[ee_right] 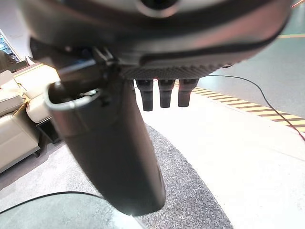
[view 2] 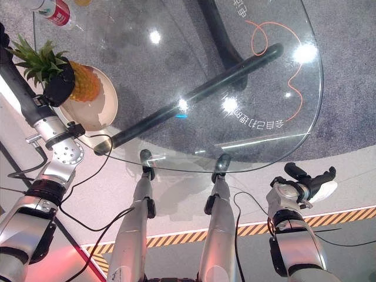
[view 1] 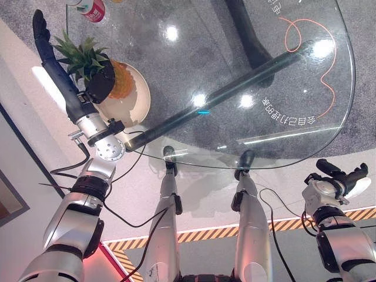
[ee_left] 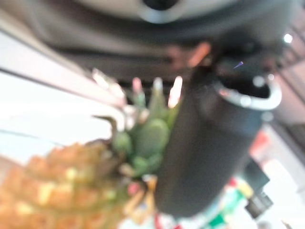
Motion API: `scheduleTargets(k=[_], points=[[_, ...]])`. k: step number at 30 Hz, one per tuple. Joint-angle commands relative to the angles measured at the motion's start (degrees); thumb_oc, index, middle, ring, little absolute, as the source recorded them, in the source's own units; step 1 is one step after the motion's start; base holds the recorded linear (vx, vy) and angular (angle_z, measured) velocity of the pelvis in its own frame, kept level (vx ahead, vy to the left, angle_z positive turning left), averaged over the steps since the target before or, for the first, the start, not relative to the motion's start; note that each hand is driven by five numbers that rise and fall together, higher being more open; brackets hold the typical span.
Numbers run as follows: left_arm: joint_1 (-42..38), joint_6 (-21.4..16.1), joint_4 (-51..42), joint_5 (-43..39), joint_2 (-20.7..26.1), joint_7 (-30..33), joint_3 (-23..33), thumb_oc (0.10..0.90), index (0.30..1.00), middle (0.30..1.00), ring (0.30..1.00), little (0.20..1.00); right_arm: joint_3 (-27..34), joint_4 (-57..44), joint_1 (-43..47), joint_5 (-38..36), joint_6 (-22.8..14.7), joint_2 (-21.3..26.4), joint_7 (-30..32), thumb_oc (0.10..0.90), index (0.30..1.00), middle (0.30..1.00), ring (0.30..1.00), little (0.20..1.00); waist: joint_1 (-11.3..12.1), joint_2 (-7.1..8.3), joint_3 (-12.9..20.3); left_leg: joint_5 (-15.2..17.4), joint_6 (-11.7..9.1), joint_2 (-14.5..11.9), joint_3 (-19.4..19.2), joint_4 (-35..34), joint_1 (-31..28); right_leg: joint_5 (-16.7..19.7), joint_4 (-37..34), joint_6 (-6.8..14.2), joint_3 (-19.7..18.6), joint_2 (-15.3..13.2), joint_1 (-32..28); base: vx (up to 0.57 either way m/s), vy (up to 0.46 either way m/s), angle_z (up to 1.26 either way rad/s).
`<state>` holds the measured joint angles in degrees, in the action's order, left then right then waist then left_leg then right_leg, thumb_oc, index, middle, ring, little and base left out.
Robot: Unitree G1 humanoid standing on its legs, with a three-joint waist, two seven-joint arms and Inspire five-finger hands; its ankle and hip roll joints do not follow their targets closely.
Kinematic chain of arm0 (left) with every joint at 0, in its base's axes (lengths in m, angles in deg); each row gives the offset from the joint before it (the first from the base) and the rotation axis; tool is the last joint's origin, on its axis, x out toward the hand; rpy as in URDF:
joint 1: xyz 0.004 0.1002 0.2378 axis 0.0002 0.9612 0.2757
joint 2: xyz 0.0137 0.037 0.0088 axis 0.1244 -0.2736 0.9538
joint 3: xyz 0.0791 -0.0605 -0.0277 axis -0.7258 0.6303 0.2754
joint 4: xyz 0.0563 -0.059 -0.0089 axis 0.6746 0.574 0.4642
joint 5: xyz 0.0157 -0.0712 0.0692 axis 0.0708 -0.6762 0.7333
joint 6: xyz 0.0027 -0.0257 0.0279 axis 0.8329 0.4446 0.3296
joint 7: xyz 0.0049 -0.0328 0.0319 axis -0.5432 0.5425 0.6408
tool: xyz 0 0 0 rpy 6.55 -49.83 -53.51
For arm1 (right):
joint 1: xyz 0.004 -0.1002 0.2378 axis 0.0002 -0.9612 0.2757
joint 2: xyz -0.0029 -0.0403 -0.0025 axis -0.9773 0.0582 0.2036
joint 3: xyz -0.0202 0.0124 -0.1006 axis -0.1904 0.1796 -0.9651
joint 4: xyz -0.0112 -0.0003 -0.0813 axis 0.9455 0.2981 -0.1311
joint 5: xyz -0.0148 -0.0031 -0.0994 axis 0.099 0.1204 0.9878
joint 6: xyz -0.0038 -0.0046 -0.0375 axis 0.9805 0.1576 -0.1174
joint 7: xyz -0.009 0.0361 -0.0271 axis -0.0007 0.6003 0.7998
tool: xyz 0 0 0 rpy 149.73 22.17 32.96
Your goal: Pick up the fruit to the plate
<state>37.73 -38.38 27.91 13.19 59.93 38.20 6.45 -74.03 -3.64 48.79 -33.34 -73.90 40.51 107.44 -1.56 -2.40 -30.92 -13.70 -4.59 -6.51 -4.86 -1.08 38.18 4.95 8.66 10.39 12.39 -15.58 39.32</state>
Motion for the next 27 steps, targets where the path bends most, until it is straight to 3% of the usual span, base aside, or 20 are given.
scheduleTargets(k=[1,27], points=[[-4.30,-5.01,0.87,0.19,3.44,3.25,3.07,0.800,0.900,0.900,0.900,0.900,0.67,2.24,-1.52,-0.44,-2.24,3.02,2.92,0.800,0.900,0.900,0.900,0.900,2.45,2.31,1.12,6.89,-3.13,-2.70,2.08,6.16,-0.49,3.00,0.56,1.19,-1.49,0.31,0.91,0.00,0.000,0.00],[1.87,-6.27,-1.79,-0.43,1.40,1.90,4.21,0.800,0.900,0.900,0.900,0.900,1.91,1.75,-2.83,0.14,-2.86,3.04,3.08,0.800,0.900,0.900,0.900,0.900,3.62,1.41,1.12,7.17,-2.81,-2.17,2.60,6.00,-0.51,2.95,0.89,1.44,-0.86,-0.32,1.06,0.00,0.000,0.00]])
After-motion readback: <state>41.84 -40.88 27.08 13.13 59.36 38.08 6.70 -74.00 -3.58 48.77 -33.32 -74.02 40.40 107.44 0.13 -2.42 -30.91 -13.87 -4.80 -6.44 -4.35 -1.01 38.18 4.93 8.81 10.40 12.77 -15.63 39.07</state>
